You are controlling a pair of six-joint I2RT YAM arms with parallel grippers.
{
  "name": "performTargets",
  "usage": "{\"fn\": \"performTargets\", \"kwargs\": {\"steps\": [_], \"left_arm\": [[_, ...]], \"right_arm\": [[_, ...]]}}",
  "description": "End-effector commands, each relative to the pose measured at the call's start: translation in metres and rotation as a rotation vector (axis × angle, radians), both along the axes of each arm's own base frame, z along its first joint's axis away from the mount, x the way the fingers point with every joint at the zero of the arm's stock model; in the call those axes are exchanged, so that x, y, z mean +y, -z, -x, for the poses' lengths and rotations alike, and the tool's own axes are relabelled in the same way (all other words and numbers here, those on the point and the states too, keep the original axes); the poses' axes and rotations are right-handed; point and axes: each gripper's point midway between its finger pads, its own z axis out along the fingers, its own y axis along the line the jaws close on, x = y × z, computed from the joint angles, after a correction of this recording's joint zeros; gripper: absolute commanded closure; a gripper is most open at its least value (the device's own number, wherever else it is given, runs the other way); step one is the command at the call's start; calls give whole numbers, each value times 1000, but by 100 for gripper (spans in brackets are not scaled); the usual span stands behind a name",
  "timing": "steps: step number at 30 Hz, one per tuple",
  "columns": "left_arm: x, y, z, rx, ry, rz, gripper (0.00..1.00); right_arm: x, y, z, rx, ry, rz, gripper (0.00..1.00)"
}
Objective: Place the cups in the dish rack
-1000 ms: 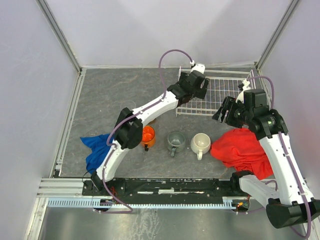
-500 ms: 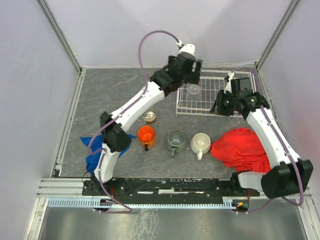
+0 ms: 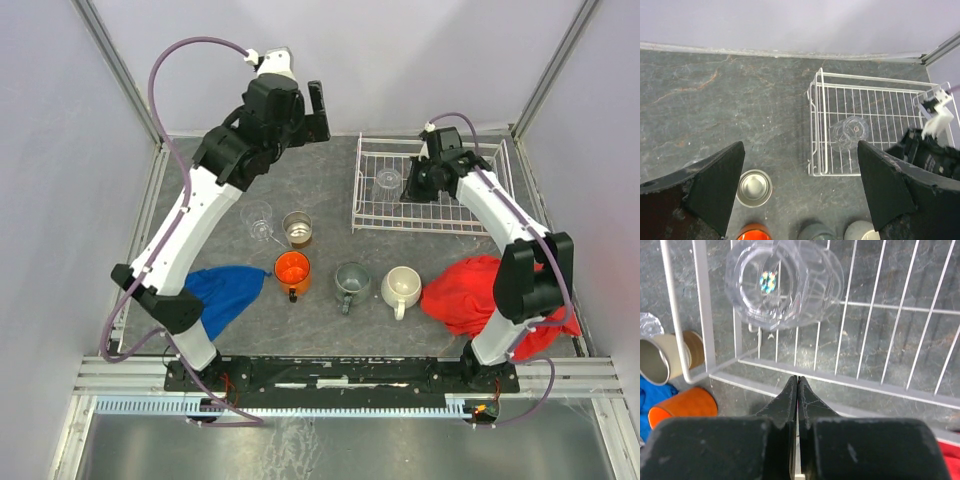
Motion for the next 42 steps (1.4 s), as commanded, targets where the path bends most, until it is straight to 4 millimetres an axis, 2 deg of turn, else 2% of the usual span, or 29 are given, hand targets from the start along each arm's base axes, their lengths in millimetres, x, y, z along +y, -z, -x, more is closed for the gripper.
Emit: {"fn": "performTargets", "kwargs": {"steps": [1,8,16,28,37,42], "left_arm": [[26,-6,17,17,-51,22,1],[51,-10,21,13,-87,25,1],[63,-9,19,16,-104,24,1],[70,-5,22,28,-107,8,1],[88,5,29,46,-144,-8,1],[99,13,33,64,-166,-15,1]], "right_arm": [[5,-14,-38,-76,26,-9,97],[10,16,-52,4,18,5,98],[12,30,-60,25,15,7,98],[29,35,-88,13,43,-77,99],[48,35,-116,12,70,-176,99],[59,35,-123,15,74,-237,99]]}}
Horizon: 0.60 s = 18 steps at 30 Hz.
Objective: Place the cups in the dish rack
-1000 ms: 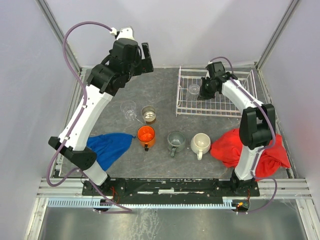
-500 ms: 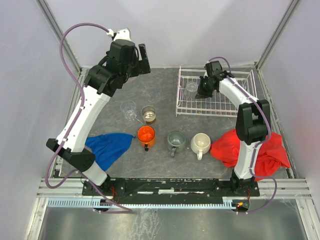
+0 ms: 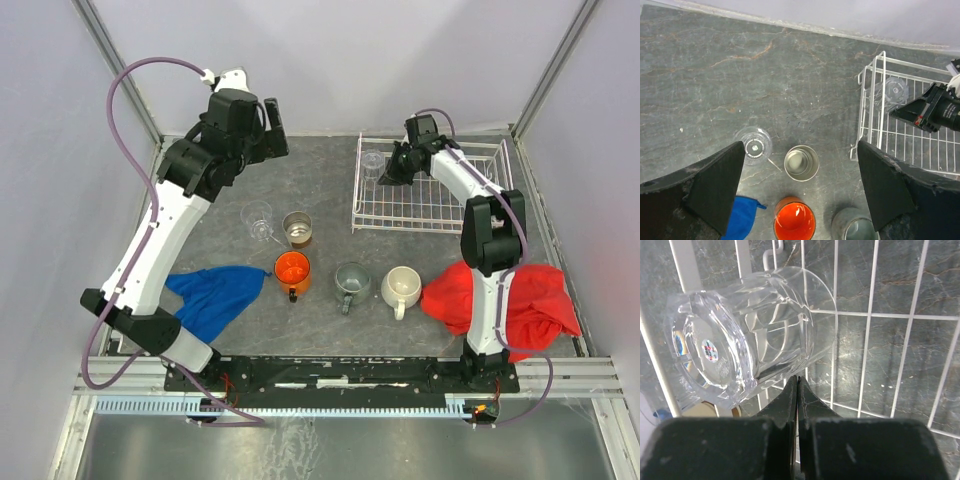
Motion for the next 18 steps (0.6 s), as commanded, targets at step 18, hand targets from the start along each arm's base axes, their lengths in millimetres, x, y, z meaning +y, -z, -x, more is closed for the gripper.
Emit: {"fn": "performTargets", "kwargs": {"steps": [18], "left_arm": [[74,90,25,175,-221,9,1]], "right_arm": [[7,-44,-19,-116,29,-105,84]]}}
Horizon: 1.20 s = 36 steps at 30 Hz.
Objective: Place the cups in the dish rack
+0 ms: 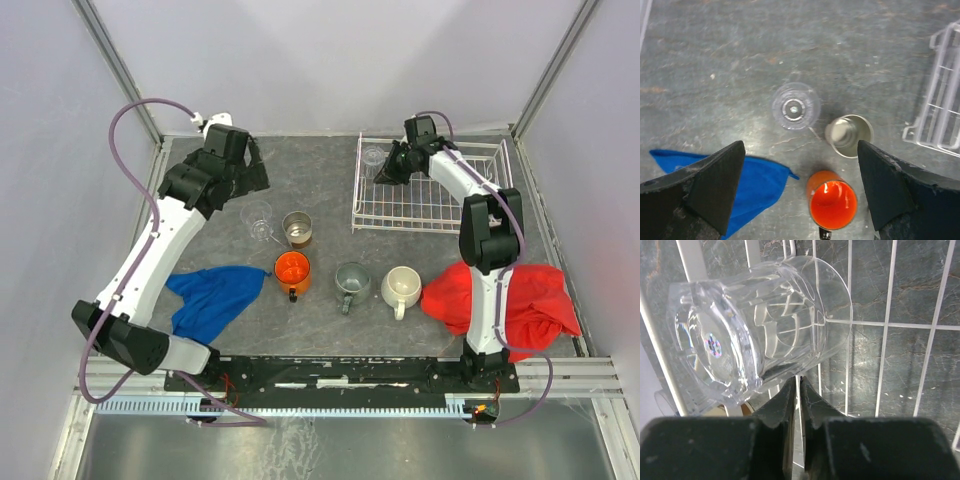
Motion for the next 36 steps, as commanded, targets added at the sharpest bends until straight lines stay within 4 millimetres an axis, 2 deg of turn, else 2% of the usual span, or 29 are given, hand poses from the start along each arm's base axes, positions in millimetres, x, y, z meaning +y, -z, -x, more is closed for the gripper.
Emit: {"fn": "performTargets", "kwargs": {"steps": [1,3,6,7,9,14,17,21,29,36], "left_arm": [[30,13,1,7,-133,45,1],[40,31,1,56,-166,13,0],[50,58,-3,131,-204,-38,0],[50,67,-7,156,-206,-47,3],[50,77,-14,182,-206,-53,8],[50,104,-26,262,-211,-95,26],[52,124,-31,317,-218,-122,36],[47,143,-38,351,-201,-114,44],[44,177,-47,406,-189,-110,50],[42,196,-50,409,-196,-84,53]], "right_arm": [[-10,-54,-6,-142,2,-5,78],[-19,-65,1,-163,5,9,69],[-33,-85,12,-194,11,23,63],[-39,-94,18,-208,15,25,62],[-47,-103,25,-219,27,26,60],[-65,-121,45,-238,65,-7,56],[-72,-127,54,-245,81,-25,55],[-79,-132,63,-249,95,-35,55],[-89,-133,70,-245,112,-35,54],[-93,-140,74,-250,122,-34,54]]}}
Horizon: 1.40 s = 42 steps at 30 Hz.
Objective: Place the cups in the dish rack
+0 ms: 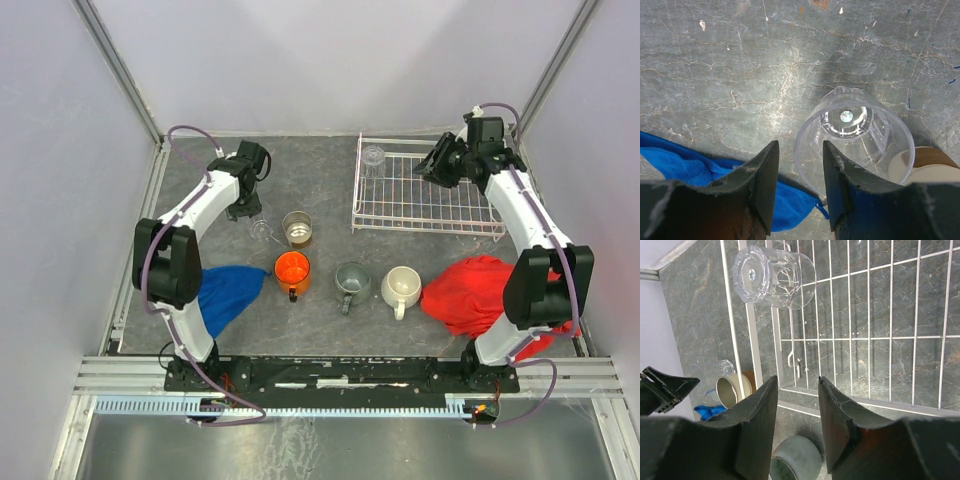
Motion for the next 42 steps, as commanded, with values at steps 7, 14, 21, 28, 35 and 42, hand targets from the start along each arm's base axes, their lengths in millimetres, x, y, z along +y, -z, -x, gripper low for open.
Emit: {"fn": "performTargets", "kwargs": {"steps": [7,14,21,28,35,42], "left_arm": [[-5,22,-8,-51,-27,55,64],[-10,19,-12,-69,-20,85,97],[-24,-63,-22,-231,49,273,97],[-74,-180,-23,-458,183,631,97],[-128,-241,0,-516,262,1046,97],[-151,-267,26,-507,262,1355,97]], "right_arm": [[-4,-35,10,-74,3,-5,54],[-2,-45,23,-83,-11,-16,53],[27,-60,43,-94,-104,-191,47],[53,-97,70,-152,-169,-428,31],[76,-128,98,-149,-218,-646,1],[103,-172,117,-215,-237,-1016,0]]}}
